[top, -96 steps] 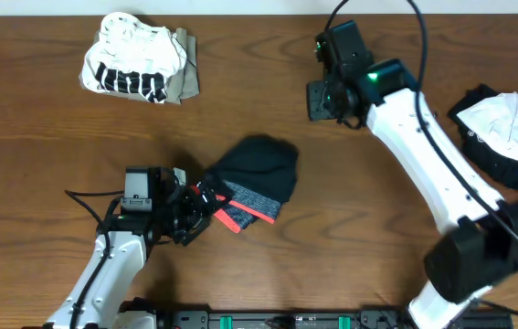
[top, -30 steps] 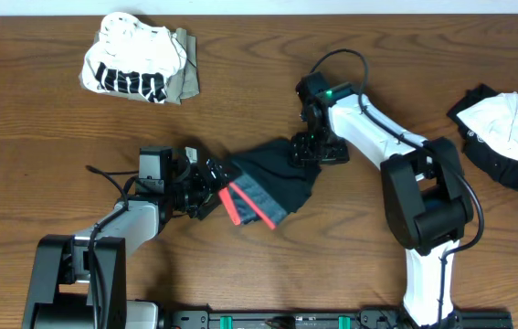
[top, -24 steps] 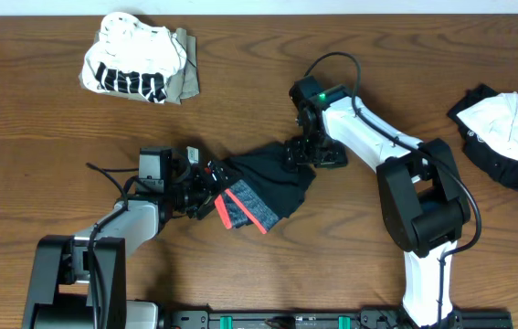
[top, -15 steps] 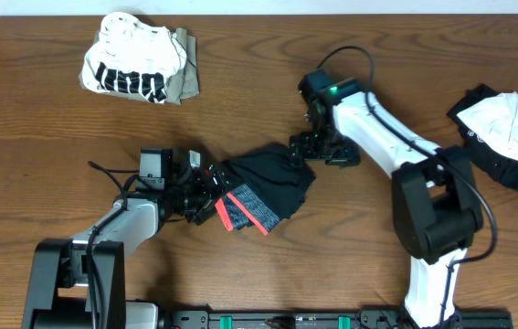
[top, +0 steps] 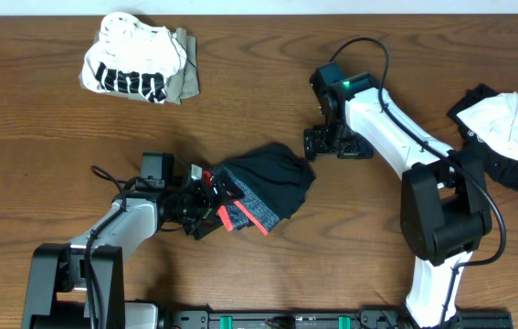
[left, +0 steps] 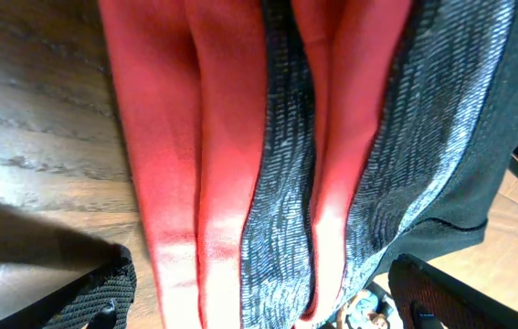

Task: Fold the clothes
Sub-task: 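Carry the leggings with the left gripper to the top-left clothes stack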

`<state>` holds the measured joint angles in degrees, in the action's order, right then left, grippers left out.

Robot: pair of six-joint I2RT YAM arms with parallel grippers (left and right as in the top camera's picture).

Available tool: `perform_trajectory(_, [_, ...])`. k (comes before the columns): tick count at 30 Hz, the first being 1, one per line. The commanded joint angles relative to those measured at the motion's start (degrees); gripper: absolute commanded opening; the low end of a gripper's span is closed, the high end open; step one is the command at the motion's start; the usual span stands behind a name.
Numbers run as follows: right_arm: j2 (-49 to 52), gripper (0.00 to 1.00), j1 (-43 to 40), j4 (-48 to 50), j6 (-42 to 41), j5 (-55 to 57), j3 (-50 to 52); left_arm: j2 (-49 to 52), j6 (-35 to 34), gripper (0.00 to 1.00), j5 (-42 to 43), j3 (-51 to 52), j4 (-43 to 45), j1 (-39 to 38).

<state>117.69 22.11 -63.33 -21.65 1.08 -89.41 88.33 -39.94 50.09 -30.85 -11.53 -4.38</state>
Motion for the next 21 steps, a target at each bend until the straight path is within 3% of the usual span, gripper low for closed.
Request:
perform_trajectory(1, [-0.6, 0.93, 0.3, 0.2, 0.7, 1.2, -0.6, 4.7, 1.1, 0.93, -14.6, 4.8, 1.3, -0.5])
perform_trajectory(9, [-0.3, 0.93, 0.6, 2.0, 0.7, -1.9, 2.6, 4.9, 0.2, 0.92, -14.6, 4.8, 2.6, -1.0])
perform_trajectory(21, [-0.3, 0.92, 4.4, 3.8, 0.5, -7.2, 3.2, 5.2, -6.1, 0.92, -15.3, 4.8, 10.3, -8.0])
